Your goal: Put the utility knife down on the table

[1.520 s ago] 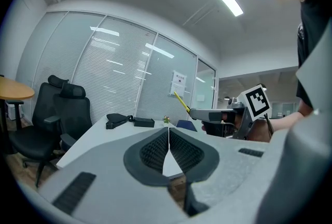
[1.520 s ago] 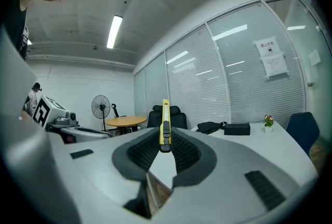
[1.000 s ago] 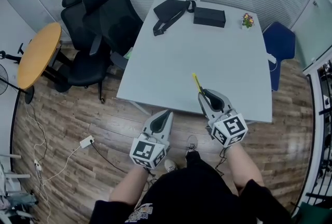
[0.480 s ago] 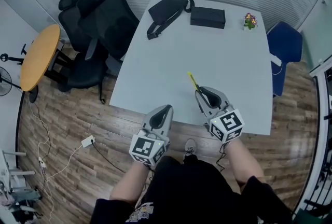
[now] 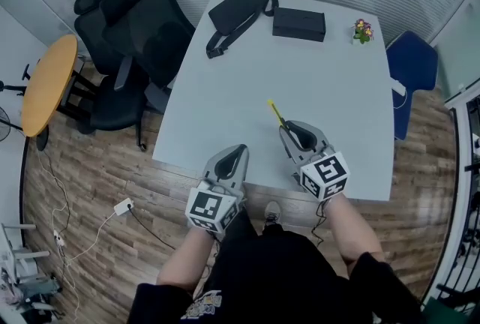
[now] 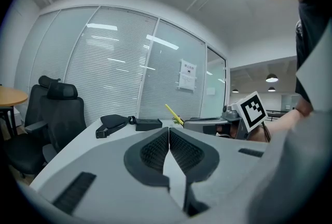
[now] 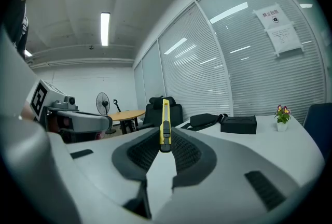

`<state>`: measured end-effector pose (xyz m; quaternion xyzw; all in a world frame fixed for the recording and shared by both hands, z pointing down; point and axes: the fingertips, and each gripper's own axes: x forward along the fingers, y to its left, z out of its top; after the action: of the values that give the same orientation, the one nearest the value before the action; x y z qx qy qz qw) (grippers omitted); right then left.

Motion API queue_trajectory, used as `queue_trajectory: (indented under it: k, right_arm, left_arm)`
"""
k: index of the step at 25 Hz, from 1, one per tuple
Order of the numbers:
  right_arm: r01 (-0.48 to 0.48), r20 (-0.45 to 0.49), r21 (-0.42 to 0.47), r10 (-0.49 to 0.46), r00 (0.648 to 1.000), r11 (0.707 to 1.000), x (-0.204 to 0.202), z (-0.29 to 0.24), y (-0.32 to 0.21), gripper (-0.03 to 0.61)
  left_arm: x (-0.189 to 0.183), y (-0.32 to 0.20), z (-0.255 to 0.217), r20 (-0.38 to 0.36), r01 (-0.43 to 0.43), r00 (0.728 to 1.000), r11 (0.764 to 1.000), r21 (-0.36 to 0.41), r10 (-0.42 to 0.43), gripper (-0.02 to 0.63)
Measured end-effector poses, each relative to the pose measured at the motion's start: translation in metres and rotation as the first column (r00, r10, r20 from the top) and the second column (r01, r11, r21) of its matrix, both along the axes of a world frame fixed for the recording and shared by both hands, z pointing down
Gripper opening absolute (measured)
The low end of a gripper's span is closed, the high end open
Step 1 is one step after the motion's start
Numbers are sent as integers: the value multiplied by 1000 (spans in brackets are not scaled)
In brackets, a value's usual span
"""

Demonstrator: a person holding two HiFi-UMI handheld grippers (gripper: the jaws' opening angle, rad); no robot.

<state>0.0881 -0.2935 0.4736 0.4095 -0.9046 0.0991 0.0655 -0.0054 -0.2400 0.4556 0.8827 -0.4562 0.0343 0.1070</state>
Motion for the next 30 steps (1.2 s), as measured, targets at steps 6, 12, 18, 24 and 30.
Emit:
queue_trajectory:
  k: [6, 12, 18, 24, 30]
  right_arm:
    - [-41, -39, -48, 39, 998, 998, -9, 27, -29, 70]
    - [-73, -96, -124, 62, 993, 990, -19, 66, -59, 70]
    - [-98, -149, -214, 67, 987, 972, -28, 116, -81, 71]
    - [-122, -207, -311, 58, 977, 942, -33, 166, -90, 71]
    - [-144, -263, -393, 39, 964, 908, -34, 211, -95, 71]
  left_arm:
    - [-9, -32, 16, -3, -65, 998, 997, -29, 65, 6]
    - [-19, -60, 33, -10, -117, 993, 991, -69, 116, 6]
    - [-26, -80, 58, -25, -156, 988, 981, -117, 154, 6]
    - [-31, -93, 80, -29, -183, 983, 970, -162, 181, 6]
    - [-33, -105, 96, -36, -202, 979, 960, -195, 199, 6]
